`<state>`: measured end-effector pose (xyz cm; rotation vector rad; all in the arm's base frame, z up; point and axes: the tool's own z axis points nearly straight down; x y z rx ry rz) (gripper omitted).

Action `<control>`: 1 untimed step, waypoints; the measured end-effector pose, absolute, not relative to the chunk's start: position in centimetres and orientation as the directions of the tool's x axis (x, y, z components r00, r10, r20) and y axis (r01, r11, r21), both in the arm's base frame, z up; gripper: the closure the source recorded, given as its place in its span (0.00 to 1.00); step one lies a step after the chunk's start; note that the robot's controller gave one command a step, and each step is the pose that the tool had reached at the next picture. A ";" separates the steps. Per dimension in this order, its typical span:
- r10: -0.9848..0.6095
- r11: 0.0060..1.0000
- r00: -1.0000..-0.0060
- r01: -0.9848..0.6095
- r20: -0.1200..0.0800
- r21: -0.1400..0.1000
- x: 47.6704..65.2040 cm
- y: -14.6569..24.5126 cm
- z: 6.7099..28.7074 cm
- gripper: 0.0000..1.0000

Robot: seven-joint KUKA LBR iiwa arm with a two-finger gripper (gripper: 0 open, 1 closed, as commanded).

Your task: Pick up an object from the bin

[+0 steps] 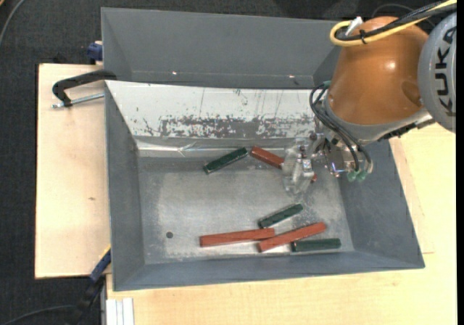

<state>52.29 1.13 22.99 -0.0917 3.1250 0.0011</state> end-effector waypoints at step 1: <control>-0.059 0.998 -0.998 -0.059 -0.006 0.001 52.1 1.1 22.6 0.00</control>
Offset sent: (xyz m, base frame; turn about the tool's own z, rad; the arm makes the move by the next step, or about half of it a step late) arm 0.0000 0.0000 0.0000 0.0000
